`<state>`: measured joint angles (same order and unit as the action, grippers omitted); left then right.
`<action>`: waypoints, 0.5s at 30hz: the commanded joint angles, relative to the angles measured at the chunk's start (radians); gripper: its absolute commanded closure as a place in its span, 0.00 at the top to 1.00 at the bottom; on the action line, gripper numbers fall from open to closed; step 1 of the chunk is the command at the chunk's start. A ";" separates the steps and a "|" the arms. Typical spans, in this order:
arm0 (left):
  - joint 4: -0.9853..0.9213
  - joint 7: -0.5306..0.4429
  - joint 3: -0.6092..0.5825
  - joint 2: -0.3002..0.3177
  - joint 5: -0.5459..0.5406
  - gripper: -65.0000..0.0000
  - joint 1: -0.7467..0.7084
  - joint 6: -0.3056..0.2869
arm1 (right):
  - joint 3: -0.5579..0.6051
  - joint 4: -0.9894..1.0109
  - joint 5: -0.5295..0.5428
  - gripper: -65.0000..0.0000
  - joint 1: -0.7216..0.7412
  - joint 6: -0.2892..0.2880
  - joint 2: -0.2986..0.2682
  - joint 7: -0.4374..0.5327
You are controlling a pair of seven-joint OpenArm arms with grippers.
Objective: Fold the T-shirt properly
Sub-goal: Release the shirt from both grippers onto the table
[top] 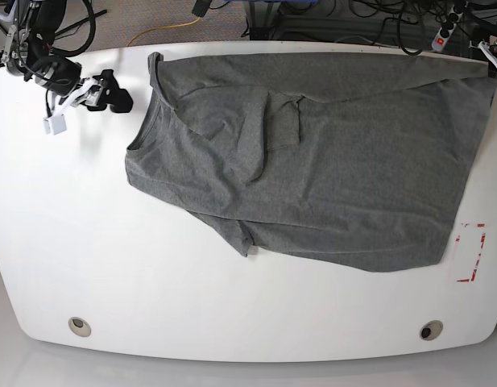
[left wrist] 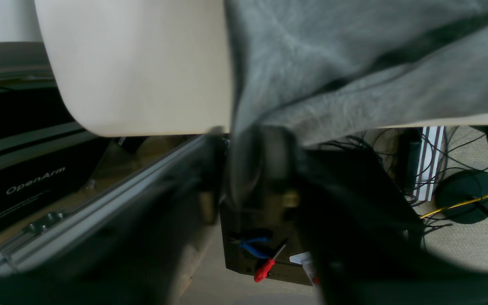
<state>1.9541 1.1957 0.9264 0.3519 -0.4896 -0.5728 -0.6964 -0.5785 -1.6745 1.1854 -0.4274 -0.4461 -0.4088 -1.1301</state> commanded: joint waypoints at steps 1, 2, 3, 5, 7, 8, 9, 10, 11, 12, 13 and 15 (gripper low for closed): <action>0.014 -0.010 0.009 0.017 0.004 0.43 -0.003 -0.002 | -0.030 -0.016 0.063 0.79 0.031 -0.010 0.000 0.008; 0.014 -0.010 0.009 0.017 0.004 0.47 0.000 -0.002 | -0.036 -0.016 0.066 0.79 0.048 -0.009 0.003 0.006; 0.014 -0.010 0.010 0.017 0.004 0.53 0.012 -0.002 | -0.036 -0.013 0.063 0.79 0.072 -0.004 0.006 0.006; 0.014 -0.009 0.010 0.019 0.004 0.55 0.030 -0.002 | -0.034 0.015 0.040 0.79 0.123 -0.001 0.009 0.006; 0.014 -0.006 0.012 0.019 0.004 0.54 0.043 -0.002 | -0.033 0.080 0.020 0.79 0.180 -0.001 0.018 0.006; 0.014 -0.006 0.012 0.020 0.004 0.54 0.052 -0.002 | -0.033 0.118 0.012 0.79 0.210 -0.001 0.026 0.006; 0.014 -0.006 0.013 0.020 0.004 0.54 0.067 -0.002 | -0.033 0.155 0.008 0.79 0.238 -0.001 0.031 0.006; 0.014 -0.006 0.015 0.023 0.004 0.54 0.084 -0.002 | -0.031 0.192 0.004 0.79 0.267 -0.001 0.031 0.006; 0.014 -0.006 0.020 0.025 0.004 0.54 0.098 -0.002 | -0.031 0.230 0.000 0.79 0.296 -0.001 0.034 0.006; 0.014 -0.006 0.032 0.025 0.004 0.54 0.107 -0.002 | -0.030 0.258 -0.006 0.79 0.318 -0.001 0.034 0.006; 0.014 -0.006 0.044 0.025 0.004 0.54 0.116 -0.002 | -0.030 0.285 -0.015 0.79 0.341 -0.001 0.035 0.006; 0.014 -0.006 0.062 0.025 0.004 0.54 0.135 -0.002 | -0.030 0.343 -0.049 0.79 0.393 -0.001 0.037 0.006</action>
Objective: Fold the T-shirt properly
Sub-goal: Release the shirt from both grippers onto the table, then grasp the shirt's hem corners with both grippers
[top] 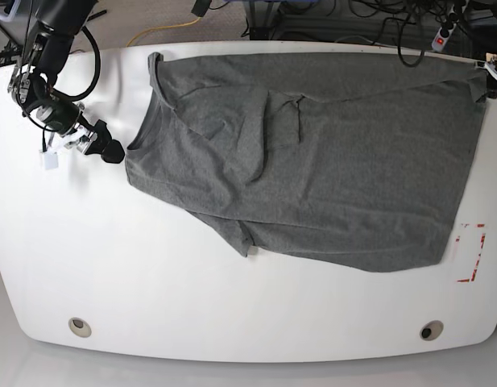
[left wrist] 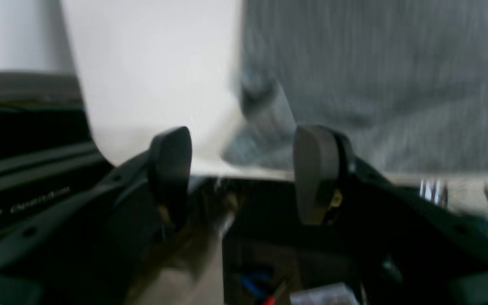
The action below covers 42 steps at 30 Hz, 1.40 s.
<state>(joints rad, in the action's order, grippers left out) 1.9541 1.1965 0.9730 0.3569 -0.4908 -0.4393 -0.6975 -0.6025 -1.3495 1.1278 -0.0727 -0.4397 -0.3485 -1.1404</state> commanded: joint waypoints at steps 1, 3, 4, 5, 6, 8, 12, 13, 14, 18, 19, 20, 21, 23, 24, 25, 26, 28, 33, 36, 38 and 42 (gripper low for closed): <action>0.014 -0.007 0.021 0.021 0.005 0.54 0.012 -0.001 | -0.006 0.037 -0.005 0.79 0.055 -0.008 -0.022 0.017; 0.014 -0.007 0.027 0.021 0.005 0.54 0.037 -0.001 | -0.006 0.081 -0.041 0.79 0.096 -0.008 -0.005 0.017; 0.014 -0.007 0.031 0.021 0.005 0.54 0.046 -0.001 | -0.006 0.095 -0.053 0.78 0.110 -0.008 0.002 0.017; 0.014 -0.007 0.033 0.021 0.005 0.54 0.052 -0.001 | -0.006 0.104 -0.064 0.78 0.121 -0.008 0.009 0.017; 0.014 -0.007 0.037 0.023 0.005 0.54 0.063 -0.001 | -0.006 0.115 -0.084 0.78 0.136 -0.008 0.018 0.017; 0.014 -0.007 0.037 0.023 0.005 0.54 0.086 -0.001 | -0.006 0.121 -0.119 0.78 0.158 -0.008 0.039 0.017; 0.014 -0.007 0.037 0.023 0.007 0.54 0.130 -0.001 | -0.006 0.121 -0.199 0.78 0.189 -0.008 0.091 0.017; 0.014 -0.007 0.037 0.023 0.007 0.54 0.141 -0.001 | -0.006 0.121 -0.213 0.78 0.195 -0.008 0.102 0.017; 0.014 -0.007 0.037 0.023 0.007 0.54 0.152 -0.001 | -0.006 0.121 -0.223 0.78 0.198 -0.008 0.110 0.017; 0.014 -0.007 0.030 0.023 0.059 0.55 0.210 -0.001 | -0.006 0.121 -0.280 0.78 0.218 -0.006 0.151 0.021; 0.014 -0.007 0.025 0.023 0.088 0.55 0.236 -0.001 | -0.007 0.121 -0.306 0.78 0.225 -0.006 0.162 0.021; 0.014 -0.007 0.014 0.023 0.116 0.55 0.261 -0.001 | -0.009 0.121 -0.326 0.77 0.233 -0.006 0.168 0.023; 0.014 -0.007 -0.002 0.023 0.142 0.56 0.285 -0.001 | -0.009 0.121 -0.352 0.75 0.241 -0.006 0.173 0.024; 0.014 -0.007 -0.042 0.023 0.205 0.60 0.326 -0.001 | -0.010 0.121 -0.392 0.64 0.254 -0.006 0.177 0.036; 0.014 -0.007 -0.055 0.023 0.226 0.63 0.339 -0.001 | -0.010 0.121 -0.404 0.59 0.258 -0.006 0.177 0.040; 0.011 -0.007 -0.076 0.023 0.260 0.67 0.360 -0.001 | -0.010 0.121 -0.420 0.50 0.261 -0.006 0.177 0.044; 0.004 -0.007 -0.093 0.021 0.284 0.70 0.382 -0.001 | -0.010 0.121 -0.429 0.42 0.262 -0.006 0.177 0.046; -0.028 -0.007 -0.134 0.021 0.329 0.74 0.432 -0.001 | -0.010 0.121 -0.443 0.28 0.273 -0.006 0.177 0.050; -0.201 -0.011 -0.217 0.021 0.376 0.75 0.567 -0.001 | -0.009 0.121 -0.449 0.10 0.278 -0.006 0.177 0.050; -0.322 -0.022 -0.233 0.021 0.378 0.75 0.656 -0.001 | -0.009 0.121 -0.449 0.09 0.278 -0.006 0.174 0.050; -0.419 -0.070 -0.263 0.023 0.378 0.75 0.707 -0.001 | -0.009 0.121 -0.449 0.09 0.278 -0.006 0.174 0.050; -0.611 -0.217 -0.355 0.055 0.376 0.75 0.761 0.055 | -0.009 0.120 -0.449 0.09 0.279 -0.006 0.176 0.050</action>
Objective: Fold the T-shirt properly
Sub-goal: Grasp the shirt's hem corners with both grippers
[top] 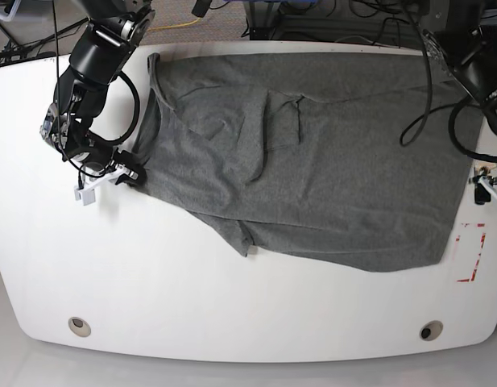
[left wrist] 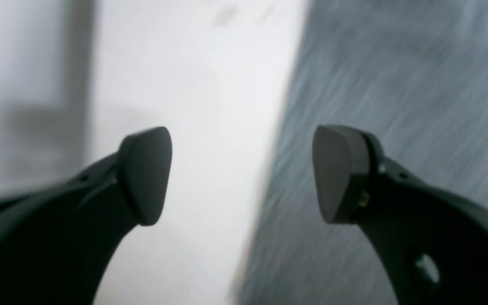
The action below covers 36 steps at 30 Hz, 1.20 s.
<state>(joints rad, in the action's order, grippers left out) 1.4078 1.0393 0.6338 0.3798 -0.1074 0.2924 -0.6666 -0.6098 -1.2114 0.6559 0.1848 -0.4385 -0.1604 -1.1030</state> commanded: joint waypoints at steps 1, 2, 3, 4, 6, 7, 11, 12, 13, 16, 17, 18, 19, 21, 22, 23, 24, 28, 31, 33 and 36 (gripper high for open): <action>-0.103 -0.092 -0.032 0.038 -0.010 0.75 0.037 0.032 | -0.002 -0.018 0.023 0.09 0.022 -0.007 -0.012 0.013; -0.147 -0.123 -0.050 0.041 -0.012 0.75 0.049 0.040 | -0.002 -0.018 0.023 0.09 0.022 -0.007 -0.012 0.013; -0.210 -0.167 -0.067 0.046 -0.012 0.75 0.070 0.049 | -0.002 -0.018 0.023 0.09 0.022 -0.007 -0.012 0.013; -0.259 -0.198 -0.075 0.052 -0.012 0.75 0.089 0.051 | -0.002 -0.018 0.023 0.09 0.020 -0.009 -0.012 0.013; -0.367 -0.258 -0.087 0.057 -0.007 0.75 0.123 0.054 | -0.002 -0.018 0.028 0.09 0.018 -0.009 -0.012 0.013; -0.424 -0.288 -0.088 0.063 -0.007 0.75 0.141 0.061 | -0.002 -0.018 0.029 0.09 0.017 -0.009 -0.012 0.013; -0.608 -0.414 -0.144 0.089 -0.007 0.75 0.196 0.127 | -0.002 -0.018 0.029 0.09 0.017 -0.009 -0.011 0.013; -0.638 -0.440 -0.162 0.094 -0.007 0.75 0.202 0.138 | -0.002 -0.018 0.029 0.09 0.015 -0.009 -0.011 0.013; -0.672 -0.472 -0.182 0.100 -0.008 0.75 0.213 0.152 | -0.002 -0.018 0.029 0.09 0.015 -0.009 -0.011 0.013; -0.730 -0.521 -0.214 0.098 -0.008 0.75 0.230 0.160 | -0.002 -0.018 0.029 0.09 0.015 -0.009 -0.011 0.013; -0.758 -0.534 -0.228 0.098 -0.010 0.75 0.239 0.160 | -0.002 -0.018 0.029 0.09 0.015 -0.010 -0.011 0.013; -0.781 -0.541 -0.237 0.098 -0.012 0.75 0.252 0.160 | -0.002 -0.018 0.029 0.09 0.015 -0.010 -0.011 0.013; -0.798 -0.545 -0.243 0.098 -0.012 0.75 0.259 0.160 | -0.002 -0.020 0.029 0.09 0.015 -0.010 -0.011 0.013; -0.836 -0.548 -0.257 0.095 -0.012 0.75 0.281 0.158 | -0.002 -0.020 0.029 0.09 0.015 -0.012 -0.011 0.013; -0.852 -0.548 -0.260 0.094 -0.013 0.75 0.288 0.156 | -0.002 -0.020 0.029 0.09 0.015 -0.012 -0.011 0.013; -0.864 -0.548 -0.260 0.092 -0.013 0.75 0.298 0.156 | -0.002 -0.020 0.029 0.09 0.015 -0.012 -0.011 0.013; -0.876 -0.548 -0.260 0.091 -0.013 0.75 0.304 0.156 | -0.002 -0.020 0.029 0.09 0.017 -0.012 -0.011 0.013; -0.915 -0.548 -0.272 0.066 -0.013 0.75 0.327 0.156 | -0.002 -0.021 0.029 0.09 0.017 -0.013 -0.012 0.016; -0.941 -0.558 -0.291 0.051 -0.013 0.75 0.334 0.156 | -0.002 -0.023 0.031 0.09 0.017 -0.015 -0.015 0.017; -0.947 -0.560 -0.305 0.048 -0.013 0.75 0.334 0.155 | -0.002 -0.023 0.031 0.09 0.017 -0.015 -0.015 0.017; -0.945 -0.560 -0.311 0.029 -0.013 0.73 0.334 0.153 | -0.002 -0.023 0.031 0.09 0.017 -0.016 -0.015 0.017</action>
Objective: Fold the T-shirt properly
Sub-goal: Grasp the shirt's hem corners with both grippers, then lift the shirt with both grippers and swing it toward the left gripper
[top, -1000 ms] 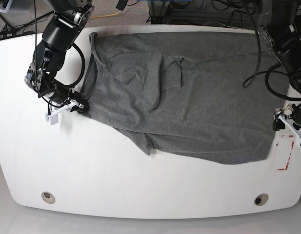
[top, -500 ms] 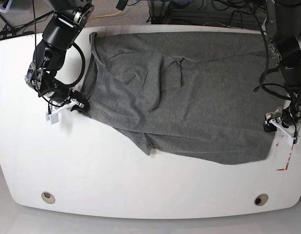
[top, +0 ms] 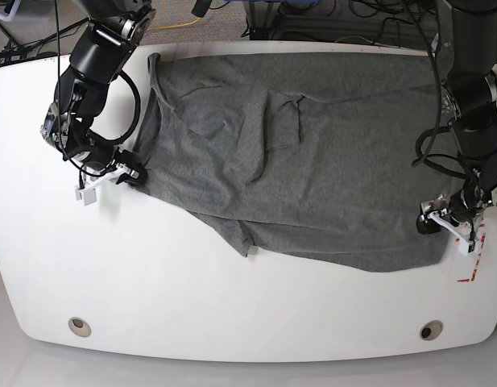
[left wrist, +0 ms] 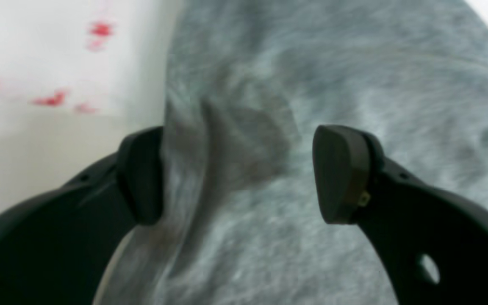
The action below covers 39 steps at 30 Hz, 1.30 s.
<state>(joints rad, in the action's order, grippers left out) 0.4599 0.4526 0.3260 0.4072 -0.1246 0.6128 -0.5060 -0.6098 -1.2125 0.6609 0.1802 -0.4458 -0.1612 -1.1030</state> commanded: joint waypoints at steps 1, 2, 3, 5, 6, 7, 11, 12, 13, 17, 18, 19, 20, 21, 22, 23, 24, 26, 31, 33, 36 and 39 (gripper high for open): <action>0.004 0.027 -0.003 -0.004 0.004 0.70 0.014 -0.007 | -0.002 -0.022 0.026 0.09 0.020 -0.009 -0.015 0.017; 0.004 0.027 -0.003 -0.004 0.004 0.66 0.014 -0.007 | -0.002 -0.022 0.026 0.09 0.020 -0.009 -0.015 0.017; 0.004 0.027 -0.003 -0.004 0.004 0.61 0.014 -0.007 | -0.002 -0.022 0.026 0.09 0.020 -0.009 -0.015 0.017; 0.004 0.027 -0.003 -0.004 0.004 0.56 0.014 -0.007 | -0.002 -0.022 0.026 0.09 0.020 -0.009 -0.016 0.017; 0.004 0.027 -0.003 -0.004 0.004 0.53 0.014 -0.007 | -0.002 -0.022 0.026 0.09 0.020 -0.009 -0.016 0.017; 0.004 0.025 -0.003 -0.004 0.004 0.50 0.014 -0.007 | -0.002 -0.022 0.026 0.09 0.020 -0.009 -0.016 0.017; 0.006 0.021 -0.003 -0.004 0.004 0.32 0.012 -0.006 | -0.002 -0.022 0.026 0.09 0.020 -0.009 -0.016 0.017; 0.006 0.010 -0.003 -0.004 0.007 0.23 0.011 -0.006 | -0.002 -0.022 0.026 0.09 0.020 -0.009 -0.016 0.017; 0.006 -0.002 -0.003 -0.003 0.007 0.14 0.009 -0.006 | -0.002 -0.022 0.026 0.09 0.020 -0.009 -0.016 0.019; 0.023 -0.030 -0.006 -0.003 0.012 0.00 0.008 -0.007 | -0.002 -0.026 0.026 0.09 0.025 -0.009 -0.016 0.019; 0.047 -0.028 -0.006 -0.003 0.012 0.01 0.005 -0.009 | -0.002 -0.039 0.026 0.09 0.025 -0.009 -0.016 0.019; 0.076 -0.028 -0.006 -0.003 0.007 0.00 -0.006 -0.012 | -0.002 -0.053 0.026 0.09 0.025 -0.009 -0.016 0.017; 0.136 -0.028 -0.005 -0.003 0.004 0.00 -0.031 -0.026 | 0.000 -0.082 0.026 0.09 0.022 -0.009 -0.016 0.013; 0.204 -0.027 -0.003 -0.003 0.004 0.00 -0.057 -0.041 | 0.000 -0.109 0.027 0.09 0.020 -0.009 -0.016 0.011; 0.257 -0.019 -0.003 -0.003 0.004 0.00 -0.078 -0.047 | 0.000 -0.129 0.027 0.09 0.020 -0.009 -0.016 0.011; 0.336 0.004 -0.001 -0.003 0.004 0.00 -0.103 -0.053 | 0.001 -0.149 0.027 0.09 0.020 -0.009 -0.016 0.008; 0.406 0.035 0.000 -0.006 0.004 0.00 -0.124 -0.053 | 0.001 -0.158 0.024 0.09 0.020 -0.009 -0.019 0.004; 0.531 0.096 0.002 -0.008 0.003 0.00 -0.161 -0.055 | 0.001 -0.161 0.027 0.09 0.026 -0.009 -0.051 0.004; 0.732 0.154 0.015 -0.034 0.001 0.00 -0.218 -0.055 | 0.075 -0.161 0.026 0.09 0.071 -0.009 -0.100 0.011; 0.784 0.173 0.057 -0.046 0.003 0.00 -0.221 -0.055 | 0.106 -0.161 0.026 0.09 0.103 -0.009 -0.122 0.011; 0.851 0.275 0.121 -0.074 0.003 0.00 -0.213 -0.055 | 0.133 -0.158 0.026 0.09 0.158 -0.009 -0.153 0.011; 0.937 0.354 0.166 -0.095 0.001 0.00 -0.187 -0.055 | 0.164 -0.158 0.026 0.09 0.218 -0.009 -0.191 0.011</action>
<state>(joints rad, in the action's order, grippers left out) 1.3254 0.8173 0.4858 0.3008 -0.1066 0.3748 -0.5678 -0.4515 -1.3514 0.6781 0.3511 -0.4503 -0.3134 -1.1194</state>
